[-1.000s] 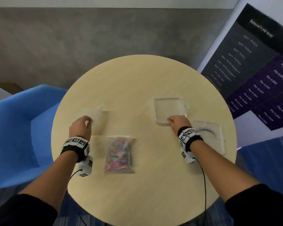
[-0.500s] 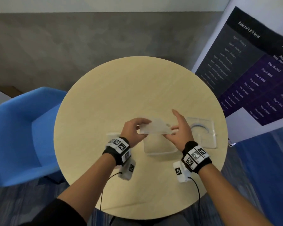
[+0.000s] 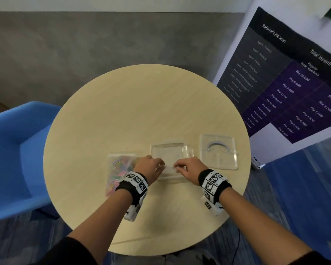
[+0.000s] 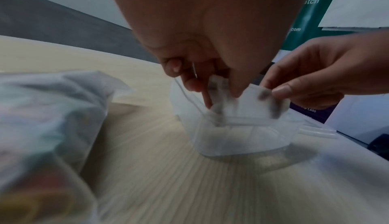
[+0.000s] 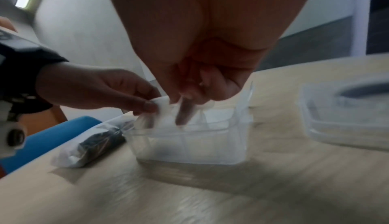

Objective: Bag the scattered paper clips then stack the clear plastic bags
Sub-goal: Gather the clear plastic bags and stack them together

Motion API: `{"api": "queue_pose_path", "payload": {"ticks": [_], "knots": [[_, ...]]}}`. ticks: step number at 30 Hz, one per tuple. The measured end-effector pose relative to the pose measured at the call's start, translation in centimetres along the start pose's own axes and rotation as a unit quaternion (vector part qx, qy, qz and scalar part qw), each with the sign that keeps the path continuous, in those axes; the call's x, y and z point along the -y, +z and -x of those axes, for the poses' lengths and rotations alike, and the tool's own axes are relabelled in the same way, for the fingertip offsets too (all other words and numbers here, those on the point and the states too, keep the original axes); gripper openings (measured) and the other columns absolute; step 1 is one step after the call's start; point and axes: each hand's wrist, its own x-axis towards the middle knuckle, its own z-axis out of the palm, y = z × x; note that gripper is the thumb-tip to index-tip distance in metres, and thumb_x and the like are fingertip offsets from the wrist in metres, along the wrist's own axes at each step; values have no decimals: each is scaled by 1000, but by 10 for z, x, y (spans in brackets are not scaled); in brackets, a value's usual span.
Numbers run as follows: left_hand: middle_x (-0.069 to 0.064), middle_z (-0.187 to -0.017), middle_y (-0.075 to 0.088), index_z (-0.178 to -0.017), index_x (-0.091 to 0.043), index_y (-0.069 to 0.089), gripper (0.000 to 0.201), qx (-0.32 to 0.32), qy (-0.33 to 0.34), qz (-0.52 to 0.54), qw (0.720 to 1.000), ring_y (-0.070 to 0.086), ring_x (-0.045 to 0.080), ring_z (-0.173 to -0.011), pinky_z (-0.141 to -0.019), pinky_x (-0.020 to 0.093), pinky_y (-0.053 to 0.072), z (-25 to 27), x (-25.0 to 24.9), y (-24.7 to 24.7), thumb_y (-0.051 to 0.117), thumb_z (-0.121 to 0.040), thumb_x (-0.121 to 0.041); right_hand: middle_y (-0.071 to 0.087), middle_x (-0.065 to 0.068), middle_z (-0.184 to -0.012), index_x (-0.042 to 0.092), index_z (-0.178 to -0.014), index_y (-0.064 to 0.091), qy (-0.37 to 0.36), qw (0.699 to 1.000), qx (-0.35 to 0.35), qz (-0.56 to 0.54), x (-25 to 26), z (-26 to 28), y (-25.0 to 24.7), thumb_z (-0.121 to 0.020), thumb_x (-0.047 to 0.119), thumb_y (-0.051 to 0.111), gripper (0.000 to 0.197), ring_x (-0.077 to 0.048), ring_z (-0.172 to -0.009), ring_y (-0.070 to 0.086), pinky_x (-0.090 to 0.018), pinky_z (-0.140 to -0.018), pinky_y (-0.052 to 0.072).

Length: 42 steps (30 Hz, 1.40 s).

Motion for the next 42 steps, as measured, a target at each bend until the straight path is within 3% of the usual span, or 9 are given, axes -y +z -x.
{"api": "queue_pose_path", "payload": {"ticks": [3,8,13,21,23,26,29,33,42], "knots": [[6,-99,67,-118,-31,60,33,3,-23,-13,1000,65,27,-93,-73,34,45,-8,-4,2,39,-98,-48,73,8,-93,23,-107,71,22,997,-15,-66,-1,-1,-10,-93,22,59,20,-2,-82,64,-19,-79,50],[9,-96,69,-100,-18,73,34,-20,-58,-34,998,62,28,-92,-74,33,50,-28,-9,-4,49,-95,-43,67,-6,-110,19,-110,68,178,935,-298,-71,-49,-8,-53,-88,26,64,24,-24,-100,63,-33,-87,52],[9,-119,50,-109,-24,68,33,-27,-80,-90,992,47,29,-111,-93,37,46,-42,-9,1,64,-86,-46,16,-22,-152,23,-149,16,440,883,-166,5,-96,-8,-57,-64,56,81,112,-42,-137,27,-53,-108,33],[8,-119,47,-114,-22,58,47,-83,-107,-43,990,46,28,-108,-91,34,43,-49,-9,4,76,-77,-43,33,-20,-145,27,-149,11,469,860,-192,-56,-126,12,-52,-34,61,91,144,-39,-132,37,-52,-102,40],[10,-120,49,-116,-19,59,44,-103,-121,-5,987,47,30,-110,-92,36,44,-46,-9,1,73,-80,-39,51,-15,-135,17,-143,32,453,864,-188,-118,-138,22,-62,-35,62,89,130,-34,-118,54,-47,-92,51],[12,-121,49,-119,-17,58,35,-133,-163,74,975,50,32,-111,-92,38,45,-41,-5,-8,65,-87,-29,62,-8,-125,16,-131,53,404,867,-230,-181,-128,32,-93,-78,44,72,62,-30,-107,62,-42,-91,52],[13,-121,52,-122,-17,57,32,-144,-220,178,948,58,31,-105,-90,40,49,-36,1,-18,59,-92,-27,69,-9,-108,15,-117,62,300,866,-312,-251,-88,30,-119,-93,36,57,32,-22,-87,66,-33,-76,52],[11,-113,65,-127,-20,58,34,-124,-238,292,918,62,29,-102,-89,38,50,-23,5,-22,48,-98,-35,67,-4,-88,15,-120,58,130,859,-265,-418,-29,11,-110,-94,23,60,27,-15,-68,65,-29,-65,55],[4,-112,73,-123,-19,65,39,-105,-256,332,902,71,22,-92,-91,42,55,8,1,2,53,-95,-42,71,-14,-93,10,-120,58,182,912,-173,-325,2,-19,-12,-85,21,72,39,-21,-73,71,-32,-70,61]]}}
